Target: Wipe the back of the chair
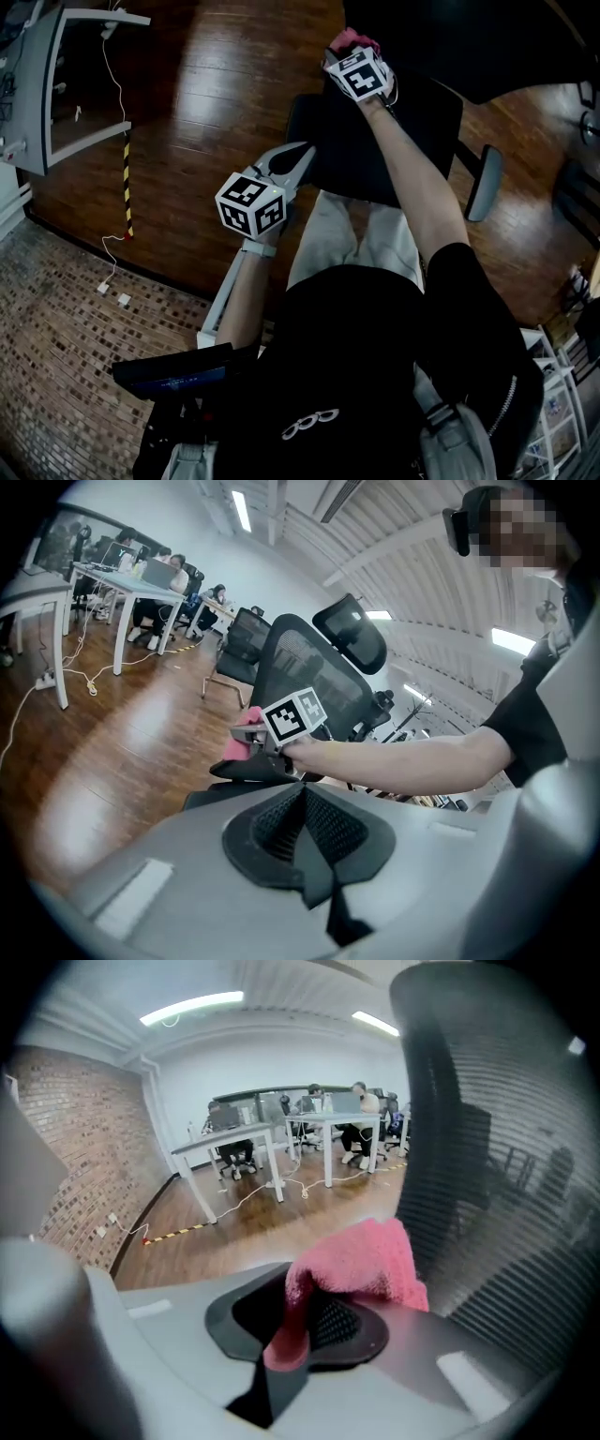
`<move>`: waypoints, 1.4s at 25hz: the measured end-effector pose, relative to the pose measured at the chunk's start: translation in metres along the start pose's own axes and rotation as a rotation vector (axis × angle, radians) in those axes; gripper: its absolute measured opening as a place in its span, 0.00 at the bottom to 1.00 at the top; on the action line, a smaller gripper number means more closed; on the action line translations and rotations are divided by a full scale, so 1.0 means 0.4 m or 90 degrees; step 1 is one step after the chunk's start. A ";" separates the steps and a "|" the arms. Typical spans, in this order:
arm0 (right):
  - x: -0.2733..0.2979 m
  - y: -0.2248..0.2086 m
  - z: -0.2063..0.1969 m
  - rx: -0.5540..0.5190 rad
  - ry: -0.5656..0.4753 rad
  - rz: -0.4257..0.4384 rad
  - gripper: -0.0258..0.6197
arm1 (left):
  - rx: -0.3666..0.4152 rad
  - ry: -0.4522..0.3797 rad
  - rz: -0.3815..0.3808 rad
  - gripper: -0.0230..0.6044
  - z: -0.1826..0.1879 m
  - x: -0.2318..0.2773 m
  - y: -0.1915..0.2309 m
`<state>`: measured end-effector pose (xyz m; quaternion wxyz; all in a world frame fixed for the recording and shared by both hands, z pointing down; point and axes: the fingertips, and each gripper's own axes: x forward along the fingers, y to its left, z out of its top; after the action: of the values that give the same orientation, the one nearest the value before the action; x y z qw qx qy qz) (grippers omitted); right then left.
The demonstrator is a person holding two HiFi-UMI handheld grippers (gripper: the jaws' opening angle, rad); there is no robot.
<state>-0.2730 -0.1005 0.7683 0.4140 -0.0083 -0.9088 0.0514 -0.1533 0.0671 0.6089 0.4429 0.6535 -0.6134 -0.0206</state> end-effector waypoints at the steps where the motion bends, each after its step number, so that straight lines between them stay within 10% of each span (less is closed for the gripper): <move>1: -0.001 0.022 0.032 -0.015 -0.010 0.013 0.11 | 0.005 0.000 -0.003 0.02 0.007 -0.001 -0.003; 10: -0.093 -0.095 0.145 -0.002 -0.066 -0.042 0.11 | 0.045 0.001 -0.018 0.02 0.075 0.023 -0.044; 35: -0.665 -0.715 -0.322 0.230 -0.077 -0.291 0.11 | 0.159 0.098 -0.149 0.02 0.103 0.342 -0.373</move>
<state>0.0067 -0.3889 0.6809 0.3548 0.2738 -0.8861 0.1179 -0.0262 -0.0894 0.5644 0.3987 0.7700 -0.4953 0.0540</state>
